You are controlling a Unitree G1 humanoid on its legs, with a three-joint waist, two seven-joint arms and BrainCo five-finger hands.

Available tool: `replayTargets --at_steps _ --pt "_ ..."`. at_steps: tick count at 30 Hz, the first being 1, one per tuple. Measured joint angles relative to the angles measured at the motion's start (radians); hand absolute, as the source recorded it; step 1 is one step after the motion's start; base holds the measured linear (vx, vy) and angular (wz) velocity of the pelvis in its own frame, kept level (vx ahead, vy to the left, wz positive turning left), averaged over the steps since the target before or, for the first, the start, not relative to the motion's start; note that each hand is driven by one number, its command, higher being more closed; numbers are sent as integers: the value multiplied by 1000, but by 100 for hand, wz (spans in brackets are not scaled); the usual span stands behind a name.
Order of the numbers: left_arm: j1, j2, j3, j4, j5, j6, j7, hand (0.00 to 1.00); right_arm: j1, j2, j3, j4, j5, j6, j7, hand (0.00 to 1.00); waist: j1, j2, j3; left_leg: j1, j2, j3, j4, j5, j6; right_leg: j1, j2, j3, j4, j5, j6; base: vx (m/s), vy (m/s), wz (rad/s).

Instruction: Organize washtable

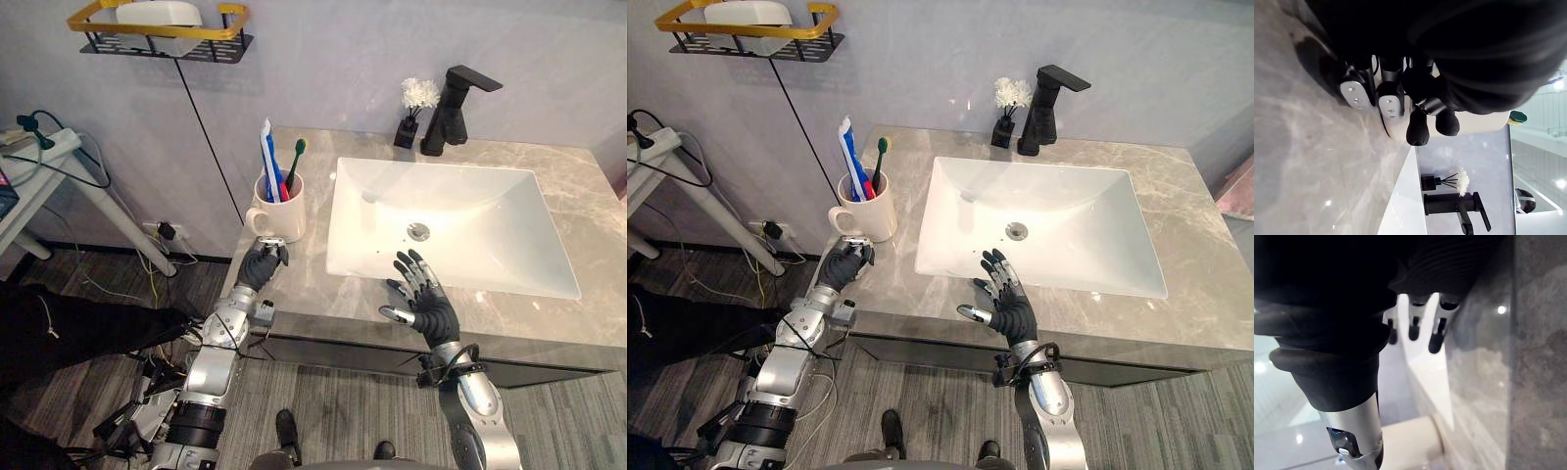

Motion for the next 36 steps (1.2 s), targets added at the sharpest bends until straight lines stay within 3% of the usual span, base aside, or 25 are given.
replayTargets --at_steps 11,36 --pt "-126 50 44 57 21 3 43 100 20 -1 -5 -50 0 -7 1 0 0 -24 33 -24 11 24 0 0 0 -38 5 24 6 7 -9 -7 8 -6" --pt "-280 68 -5 104 16 7 63 100 28 -2 0 -88 1 -25 3 0 -2 -37 75 -34 12 34 0 0 0 -56 5 35 12 9 -12 2 3 -1"
